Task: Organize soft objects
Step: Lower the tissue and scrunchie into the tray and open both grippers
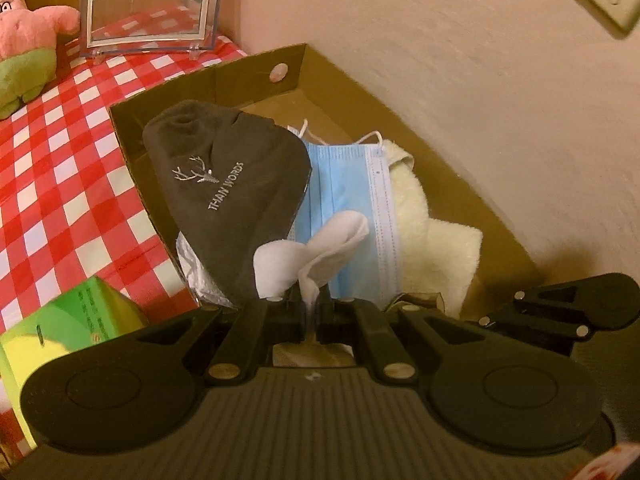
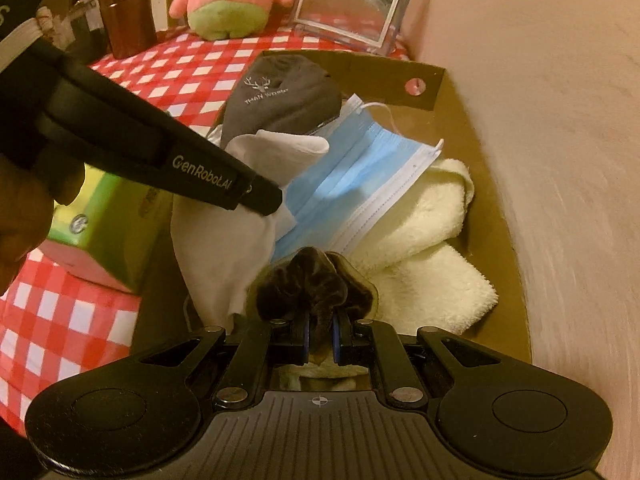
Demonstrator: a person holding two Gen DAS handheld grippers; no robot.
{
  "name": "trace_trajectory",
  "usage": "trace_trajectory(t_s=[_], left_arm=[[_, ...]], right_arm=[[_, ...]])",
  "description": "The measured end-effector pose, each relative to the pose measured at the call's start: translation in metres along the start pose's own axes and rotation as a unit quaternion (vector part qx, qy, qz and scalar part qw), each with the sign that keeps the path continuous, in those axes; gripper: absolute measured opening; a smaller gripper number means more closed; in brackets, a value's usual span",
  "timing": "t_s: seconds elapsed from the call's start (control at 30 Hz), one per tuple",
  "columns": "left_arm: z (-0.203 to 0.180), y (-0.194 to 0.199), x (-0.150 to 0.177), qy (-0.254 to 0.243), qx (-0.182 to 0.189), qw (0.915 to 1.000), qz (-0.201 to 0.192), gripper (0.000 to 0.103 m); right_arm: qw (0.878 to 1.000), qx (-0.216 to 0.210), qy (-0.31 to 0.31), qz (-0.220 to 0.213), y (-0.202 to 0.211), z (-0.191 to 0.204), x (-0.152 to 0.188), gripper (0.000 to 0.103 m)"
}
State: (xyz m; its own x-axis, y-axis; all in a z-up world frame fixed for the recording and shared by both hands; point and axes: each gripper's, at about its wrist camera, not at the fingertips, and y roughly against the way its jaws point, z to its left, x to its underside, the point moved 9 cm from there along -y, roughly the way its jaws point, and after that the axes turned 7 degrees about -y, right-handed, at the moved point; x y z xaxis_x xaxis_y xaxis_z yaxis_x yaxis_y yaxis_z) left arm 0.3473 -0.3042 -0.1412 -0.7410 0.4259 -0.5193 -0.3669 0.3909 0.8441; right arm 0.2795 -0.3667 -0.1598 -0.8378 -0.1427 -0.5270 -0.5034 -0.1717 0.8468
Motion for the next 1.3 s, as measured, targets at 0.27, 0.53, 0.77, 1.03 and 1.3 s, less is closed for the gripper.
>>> trace_trajectory(t_s=[0.27, 0.53, 0.77, 1.03, 1.3], left_arm=[[0.013, -0.017, -0.021, 0.005, -0.003, 1.0000, -0.002, 0.004], [0.009, -0.025, -0.031, 0.004, 0.009, 0.9999, -0.006, 0.005], [-0.002, -0.010, -0.030, 0.006, 0.011, 0.9998, -0.018, 0.035], [-0.001, 0.031, -0.030, 0.010, -0.001, 0.9989, -0.047, 0.056], [0.008, 0.068, -0.026, 0.021, -0.010, 0.9976, -0.065, 0.057]], right_arm=[[0.999, 0.013, -0.027, -0.016, -0.018, -0.009, -0.016, 0.010], [0.999, 0.019, -0.046, -0.022, -0.018, -0.019, -0.017, 0.010], [0.997, 0.026, -0.062, -0.030, -0.008, -0.026, -0.016, 0.011], [0.995, 0.037, -0.084, -0.039, 0.017, -0.035, -0.010, 0.011], [0.994, 0.026, -0.100, -0.047, 0.037, -0.026, -0.006, 0.023]])
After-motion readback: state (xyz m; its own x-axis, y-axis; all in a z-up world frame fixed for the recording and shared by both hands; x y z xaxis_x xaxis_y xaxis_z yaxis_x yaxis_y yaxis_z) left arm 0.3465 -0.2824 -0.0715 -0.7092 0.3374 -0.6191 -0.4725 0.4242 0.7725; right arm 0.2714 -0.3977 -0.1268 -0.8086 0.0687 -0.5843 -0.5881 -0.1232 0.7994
